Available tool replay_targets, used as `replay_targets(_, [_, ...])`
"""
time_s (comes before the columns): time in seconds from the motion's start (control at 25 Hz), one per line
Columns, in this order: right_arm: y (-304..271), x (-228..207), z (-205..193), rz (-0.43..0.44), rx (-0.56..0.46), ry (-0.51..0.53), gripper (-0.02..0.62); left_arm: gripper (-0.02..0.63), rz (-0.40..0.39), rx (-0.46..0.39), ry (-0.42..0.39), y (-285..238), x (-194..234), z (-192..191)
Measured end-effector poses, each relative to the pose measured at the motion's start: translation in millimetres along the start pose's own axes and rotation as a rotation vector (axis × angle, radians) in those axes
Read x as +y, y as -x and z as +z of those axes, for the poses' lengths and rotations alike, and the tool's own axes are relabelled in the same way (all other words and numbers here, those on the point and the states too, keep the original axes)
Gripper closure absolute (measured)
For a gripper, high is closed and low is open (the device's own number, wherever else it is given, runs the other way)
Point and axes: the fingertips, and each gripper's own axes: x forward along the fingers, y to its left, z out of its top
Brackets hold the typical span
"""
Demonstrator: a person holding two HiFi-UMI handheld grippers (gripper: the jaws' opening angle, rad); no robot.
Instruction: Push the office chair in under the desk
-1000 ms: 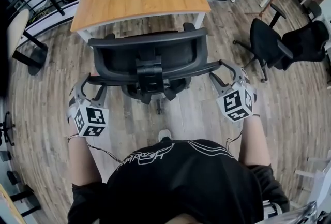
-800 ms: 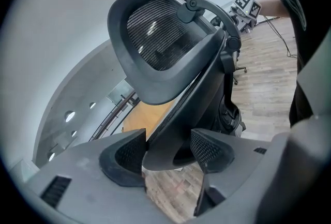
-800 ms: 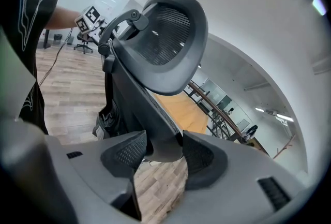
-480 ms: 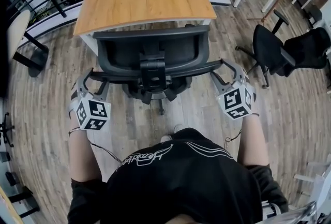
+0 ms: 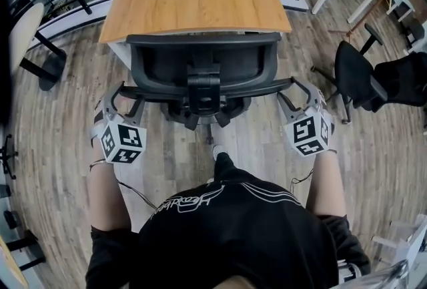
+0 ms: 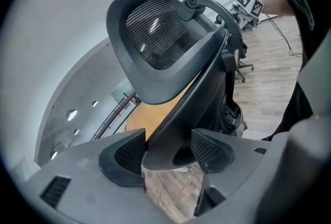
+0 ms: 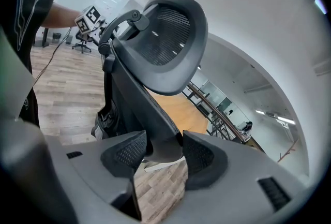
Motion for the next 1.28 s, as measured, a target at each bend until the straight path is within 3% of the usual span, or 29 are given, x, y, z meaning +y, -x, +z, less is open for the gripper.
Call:
replay_targets(1.0, [-119,-72,30,0.027,-0.003,0.031,0.351,0.337,0.028,0.048,0.024,-109,70,17])
replay_targets(1.28, [-173,-109,44,0.031,0.002,0.026,0.351,0.337,0.029,0.051,0.02,-163,106,31])
